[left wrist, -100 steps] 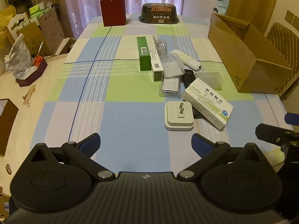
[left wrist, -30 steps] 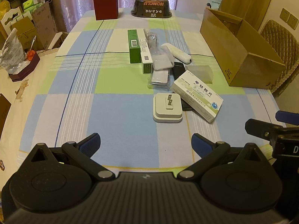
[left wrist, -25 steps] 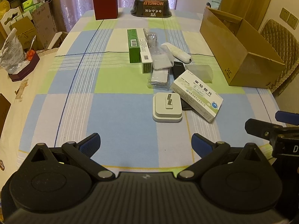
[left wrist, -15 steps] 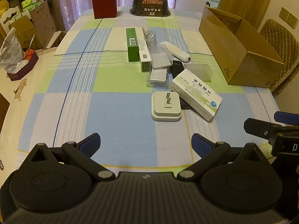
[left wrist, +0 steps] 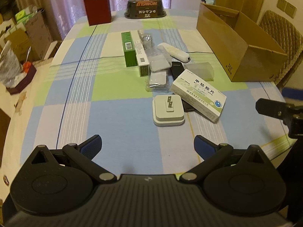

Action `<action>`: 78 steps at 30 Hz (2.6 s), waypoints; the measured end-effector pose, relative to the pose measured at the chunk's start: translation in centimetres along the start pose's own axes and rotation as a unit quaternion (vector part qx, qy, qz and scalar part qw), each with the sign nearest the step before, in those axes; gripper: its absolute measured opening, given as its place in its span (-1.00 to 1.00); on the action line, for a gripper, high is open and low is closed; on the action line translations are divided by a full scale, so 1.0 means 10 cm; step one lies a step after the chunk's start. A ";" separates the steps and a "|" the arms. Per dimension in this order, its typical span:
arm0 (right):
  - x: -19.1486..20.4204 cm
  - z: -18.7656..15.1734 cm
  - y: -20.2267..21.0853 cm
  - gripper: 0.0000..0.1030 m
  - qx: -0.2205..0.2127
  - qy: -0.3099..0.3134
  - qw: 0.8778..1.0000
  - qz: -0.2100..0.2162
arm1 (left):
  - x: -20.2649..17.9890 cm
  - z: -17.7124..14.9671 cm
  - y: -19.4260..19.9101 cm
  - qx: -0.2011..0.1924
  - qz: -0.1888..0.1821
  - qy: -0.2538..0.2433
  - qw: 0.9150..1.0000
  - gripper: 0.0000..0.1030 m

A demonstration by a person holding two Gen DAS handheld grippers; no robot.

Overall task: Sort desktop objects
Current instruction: 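Grasp the white plug adapter with the left tool while the right tool grasps the medicine box, then lift the plug adapter with the left tool while the right tool carries the medicine box to the cardboard box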

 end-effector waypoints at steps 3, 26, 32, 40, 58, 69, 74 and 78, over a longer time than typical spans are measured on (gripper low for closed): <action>-0.01 0.00 -0.11 1.00 0.019 0.023 0.999 0.021 | -0.04 0.03 -0.12 0.003 0.003 -0.004 1.000 0.97; -0.19 -0.03 -1.41 0.58 0.154 0.189 0.963 0.112 | -0.27 0.10 -0.92 0.016 -0.037 -0.027 0.999 0.97; -0.19 0.03 -1.56 0.58 0.158 0.188 0.960 0.136 | -0.34 0.11 -1.01 0.009 -0.046 -0.040 0.998 0.97; -0.09 0.03 -1.58 0.58 0.163 0.180 0.960 0.140 | -0.36 0.11 -1.04 0.003 -0.047 -0.046 0.998 0.97; -0.47 -0.03 -1.33 0.37 0.149 0.083 0.984 0.046 | -0.47 0.22 -1.28 0.015 -0.049 -0.037 0.998 0.30; -0.55 -0.28 -1.33 0.37 0.162 0.086 0.983 0.004 | -0.38 0.15 -1.25 0.002 -0.055 -0.121 0.991 0.51; -0.54 -0.31 -1.36 0.57 0.159 0.091 0.983 -0.003 | -0.36 0.16 -1.28 0.011 -0.049 -0.077 0.996 0.52; -0.58 -0.30 -1.38 0.57 0.155 0.087 0.984 -0.002 | -0.37 0.17 -1.30 0.011 -0.050 -0.067 0.996 0.43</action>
Point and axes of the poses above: each gripper's, at about its wrist camera, not at the fingertips, and y roughly against the way its jaws point, x to its left, z to its top, the point moved 9 cm from there along -y, roughly the way its jaws point, and after that the axes turned 5 degrees about z, right-handed, at the moved point
